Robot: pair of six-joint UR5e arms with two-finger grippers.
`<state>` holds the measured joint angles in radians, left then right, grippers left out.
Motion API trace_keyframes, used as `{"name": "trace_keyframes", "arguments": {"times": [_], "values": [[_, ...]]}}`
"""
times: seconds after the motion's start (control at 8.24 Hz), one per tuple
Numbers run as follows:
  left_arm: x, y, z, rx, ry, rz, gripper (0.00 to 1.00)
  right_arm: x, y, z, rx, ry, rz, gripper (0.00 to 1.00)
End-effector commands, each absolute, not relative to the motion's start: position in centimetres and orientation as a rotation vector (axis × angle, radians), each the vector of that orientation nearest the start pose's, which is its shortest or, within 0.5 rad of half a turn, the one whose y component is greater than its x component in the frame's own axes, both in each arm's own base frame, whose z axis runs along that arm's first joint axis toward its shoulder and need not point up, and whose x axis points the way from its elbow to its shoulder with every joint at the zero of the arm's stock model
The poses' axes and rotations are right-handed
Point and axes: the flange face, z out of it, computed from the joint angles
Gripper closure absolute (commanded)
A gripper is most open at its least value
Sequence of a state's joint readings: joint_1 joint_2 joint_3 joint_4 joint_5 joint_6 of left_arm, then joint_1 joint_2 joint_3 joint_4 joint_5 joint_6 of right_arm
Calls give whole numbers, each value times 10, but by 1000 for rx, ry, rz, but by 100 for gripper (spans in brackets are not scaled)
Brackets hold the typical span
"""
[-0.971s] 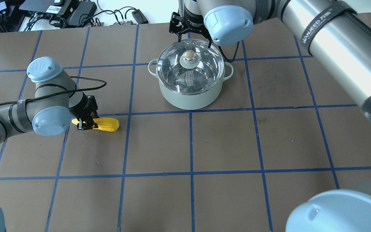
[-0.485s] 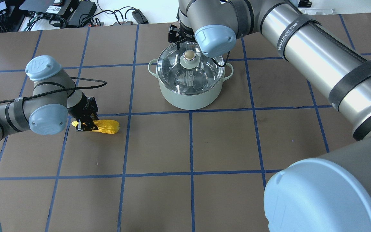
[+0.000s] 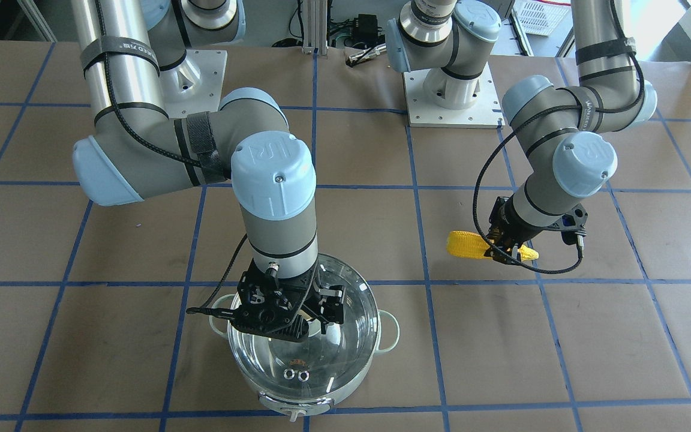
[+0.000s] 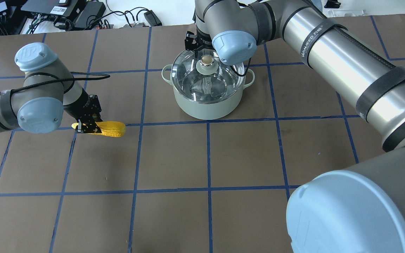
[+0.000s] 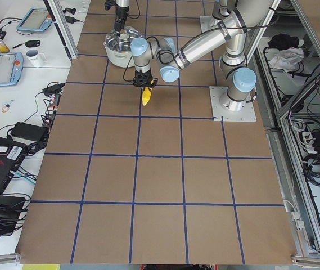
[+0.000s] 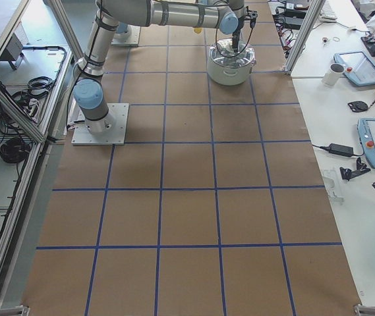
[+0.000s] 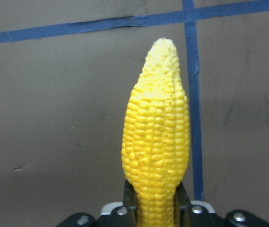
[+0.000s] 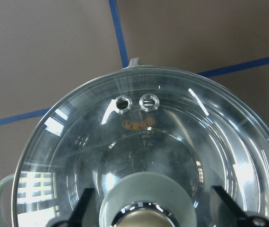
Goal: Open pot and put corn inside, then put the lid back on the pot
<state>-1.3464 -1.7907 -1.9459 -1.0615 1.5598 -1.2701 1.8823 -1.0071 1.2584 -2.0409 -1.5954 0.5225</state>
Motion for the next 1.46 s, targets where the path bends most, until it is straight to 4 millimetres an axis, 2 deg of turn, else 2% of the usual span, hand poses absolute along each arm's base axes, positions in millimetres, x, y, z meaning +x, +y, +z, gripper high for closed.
{"name": "trace_keyframes", "arguments": {"times": [0.0,0.24,0.61,0.97,1.09,1.33], "values": [[-17,-531,272,-2112,2280,118,87,348,-650,348,318,3045,-312,20],[-17,-530,275,-2114,2282,115,87,351,-648,348,318,3045,-309,25],[-18,-530,281,-2122,2290,102,90,351,-648,347,313,3045,-306,51],[-17,-532,287,-2127,2295,84,89,351,-647,350,310,3043,-312,70],[-17,-532,287,-2127,2295,84,89,351,-648,359,288,3041,-336,72],[-18,-531,293,-2129,2301,70,89,344,-634,403,223,3034,-400,74]]}}
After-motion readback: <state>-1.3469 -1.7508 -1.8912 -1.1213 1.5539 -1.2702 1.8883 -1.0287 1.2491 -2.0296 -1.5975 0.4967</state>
